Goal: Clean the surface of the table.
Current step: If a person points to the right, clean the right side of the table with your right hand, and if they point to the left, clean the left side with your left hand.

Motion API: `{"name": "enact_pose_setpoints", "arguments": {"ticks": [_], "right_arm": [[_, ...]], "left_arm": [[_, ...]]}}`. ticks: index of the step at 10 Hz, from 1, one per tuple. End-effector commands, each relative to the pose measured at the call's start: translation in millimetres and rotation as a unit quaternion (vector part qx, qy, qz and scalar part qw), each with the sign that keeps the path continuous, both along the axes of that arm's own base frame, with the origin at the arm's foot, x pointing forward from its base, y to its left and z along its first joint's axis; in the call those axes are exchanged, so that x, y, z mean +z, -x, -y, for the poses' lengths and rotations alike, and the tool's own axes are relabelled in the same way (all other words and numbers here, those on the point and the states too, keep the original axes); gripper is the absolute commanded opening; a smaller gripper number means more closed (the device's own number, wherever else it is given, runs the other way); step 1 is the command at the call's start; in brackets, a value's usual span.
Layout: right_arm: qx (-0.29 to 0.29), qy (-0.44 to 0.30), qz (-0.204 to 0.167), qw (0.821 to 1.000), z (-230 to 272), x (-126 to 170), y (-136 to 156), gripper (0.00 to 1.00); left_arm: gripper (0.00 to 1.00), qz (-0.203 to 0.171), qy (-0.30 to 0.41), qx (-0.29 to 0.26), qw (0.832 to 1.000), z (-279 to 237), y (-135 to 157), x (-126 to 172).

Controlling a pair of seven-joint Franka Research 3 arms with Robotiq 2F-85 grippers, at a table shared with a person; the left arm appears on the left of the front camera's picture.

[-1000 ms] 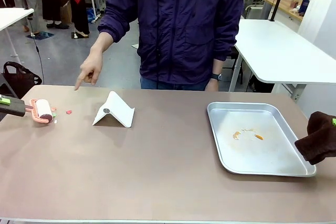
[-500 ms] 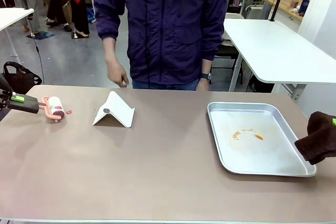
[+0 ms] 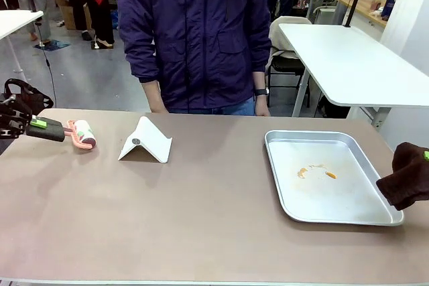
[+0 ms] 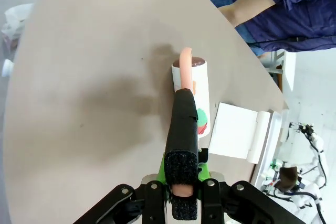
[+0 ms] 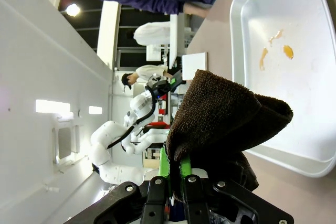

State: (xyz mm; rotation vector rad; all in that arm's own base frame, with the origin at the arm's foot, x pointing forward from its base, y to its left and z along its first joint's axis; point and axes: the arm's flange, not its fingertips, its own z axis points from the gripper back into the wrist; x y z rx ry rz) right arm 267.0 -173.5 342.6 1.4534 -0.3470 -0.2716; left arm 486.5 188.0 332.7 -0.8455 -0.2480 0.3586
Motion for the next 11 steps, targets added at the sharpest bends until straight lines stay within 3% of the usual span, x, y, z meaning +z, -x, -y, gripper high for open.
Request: {"name": "enact_pose_setpoints", "arguments": {"ticks": [1, 5, 9, 11], "right_arm": [[0.005, -0.003, 0.001, 1.0, -0.8, 6.0, 2.3, 0.0], [0.005, -0.003, 0.001, 1.0, -0.8, 6.0, 2.3, 0.0], [0.005, -0.003, 0.001, 1.0, -0.8, 6.0, 2.3, 0.0], [0.005, -0.003, 0.001, 1.0, -0.8, 6.0, 2.3, 0.0]], "left_arm": [[0.22, -0.025, 0.001, -0.012, 1.0, 18.3, -2.1, -15.2], [0.22, 0.021, 0.041, -0.017, 0.999, 13.7, 5.0, 10.1], [0.22, 0.074, 0.083, -0.043, 0.993, -13.4, 61.1, 62.6], [0.22, 0.056, 0.1, -0.075, 0.991, -28.6, 103.7, 78.2]]}}
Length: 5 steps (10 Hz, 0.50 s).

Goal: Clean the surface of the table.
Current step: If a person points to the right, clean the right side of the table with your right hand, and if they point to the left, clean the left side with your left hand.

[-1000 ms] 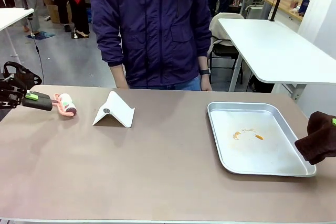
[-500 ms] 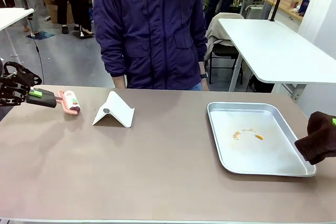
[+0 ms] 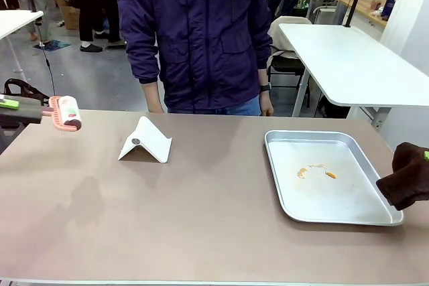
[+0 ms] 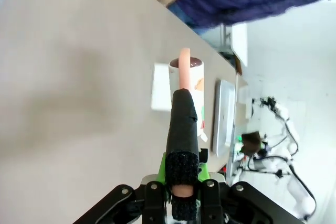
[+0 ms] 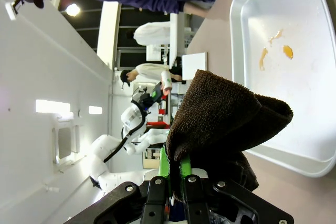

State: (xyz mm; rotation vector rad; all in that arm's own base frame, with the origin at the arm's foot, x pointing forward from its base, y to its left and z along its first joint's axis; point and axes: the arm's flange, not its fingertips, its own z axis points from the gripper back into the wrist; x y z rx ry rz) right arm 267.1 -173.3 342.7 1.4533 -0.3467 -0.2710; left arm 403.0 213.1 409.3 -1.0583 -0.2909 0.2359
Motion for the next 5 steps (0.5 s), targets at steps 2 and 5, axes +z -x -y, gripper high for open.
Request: {"name": "enact_pose_setpoints", "arguments": {"ticks": [2, 5], "right_arm": [[0.005, -0.003, 0.0, 1.0, -0.6, 6.0, 2.4, 0.0], [0.005, -0.003, 0.0, 1.0, -0.6, 6.0, 2.4, 0.0]], "left_arm": [[0.22, -0.007, 0.014, -0.095, 0.995, -6.7, 71.5, 8.3], [0.22, 0.009, 0.038, -0.153, 0.987, 8.4, 124.9, 11.5]]}}
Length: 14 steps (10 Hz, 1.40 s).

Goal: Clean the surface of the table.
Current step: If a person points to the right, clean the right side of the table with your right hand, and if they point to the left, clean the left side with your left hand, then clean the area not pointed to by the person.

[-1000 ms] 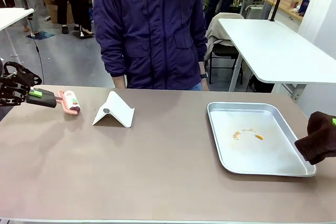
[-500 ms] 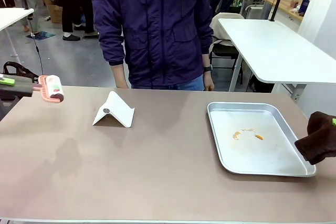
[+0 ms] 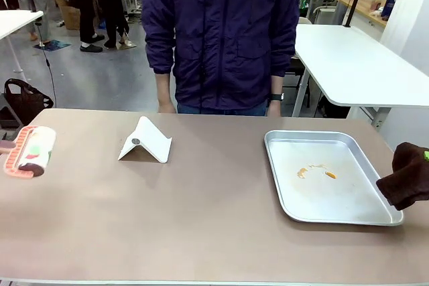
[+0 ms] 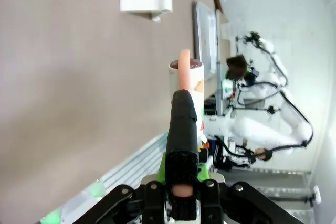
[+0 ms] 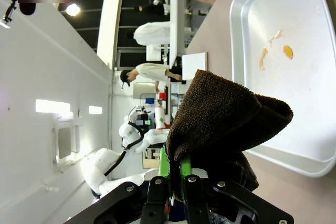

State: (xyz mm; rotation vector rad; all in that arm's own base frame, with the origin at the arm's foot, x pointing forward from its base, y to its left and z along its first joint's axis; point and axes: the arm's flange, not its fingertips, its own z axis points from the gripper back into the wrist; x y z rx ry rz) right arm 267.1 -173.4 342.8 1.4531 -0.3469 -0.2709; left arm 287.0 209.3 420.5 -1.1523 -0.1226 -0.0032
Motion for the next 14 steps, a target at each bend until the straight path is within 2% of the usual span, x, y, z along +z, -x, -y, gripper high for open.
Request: {"name": "enact_pose_setpoints", "arguments": {"ticks": [1, 14], "right_arm": [[0.005, -0.003, 0.0, 1.0, -0.7, 5.9, 2.4, 0.0], [0.005, -0.003, 0.0, 1.0, -0.7, 5.9, 2.4, 0.0]], "left_arm": [[0.22, -0.005, -0.006, 0.02, 1.0, -6.1, -16.6, -1.8], [0.22, -0.005, -0.006, 0.02, 1.0, -6.1, -16.6, -1.8]]}}
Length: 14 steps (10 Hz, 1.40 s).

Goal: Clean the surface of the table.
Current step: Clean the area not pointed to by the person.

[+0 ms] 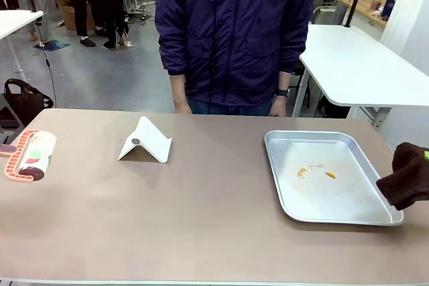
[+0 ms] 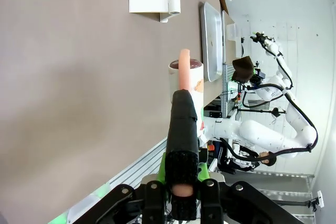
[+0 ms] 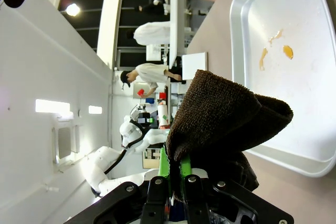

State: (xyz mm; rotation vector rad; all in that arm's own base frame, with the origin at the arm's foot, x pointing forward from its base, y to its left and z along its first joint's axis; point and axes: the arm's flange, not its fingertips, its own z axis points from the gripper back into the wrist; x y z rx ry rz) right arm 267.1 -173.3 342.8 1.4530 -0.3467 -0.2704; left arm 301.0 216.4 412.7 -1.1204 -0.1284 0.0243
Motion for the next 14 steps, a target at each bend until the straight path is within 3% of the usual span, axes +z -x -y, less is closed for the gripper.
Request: {"name": "enact_pose_setpoints", "arguments": {"ticks": [1, 5, 6, 9, 11, 14], "right_arm": [[0.004, -0.003, 0.0, 1.0, -0.5, 5.8, 2.5, 0.0], [0.004, -0.003, 0.0, 1.0, -0.5, 5.8, 2.5, 0.0], [0.0, 0.0, 0.0, 1.0, 0.0, 0.0, 0.0, 0.08], [-0.016, 0.052, 0.042, 0.998, -9.1, 29.8, -1.3, 0.08], [-0.02, 0.145, 0.058, 0.987, -29.9, 39.2, -21.0, 0.08], [0.021, 0.264, 0.091, 0.96, -71.7, 35.8, -57.0, 0.08]], "left_arm": [[0.22, 0.0, 0.009, 0.007, 1.0, 1.0, -2.7, 6.0], [0.22, 0.0, 0.009, 0.007, 1.0, 1.0, -2.7, 6.0], [0.22, 0.0, 0.009, 0.007, 1.0, 1.0, -2.7, 6.0], [0.22, 0.0, 0.009, 0.007, 1.0, 1.0, -2.7, 6.0], [0.22, 0.0, 0.009, 0.007, 1.0, 1.0, -2.7, 6.0], [0.22, 0.0, 0.009, 0.007, 1.0, 1.0, -2.7, 6.0]]}}
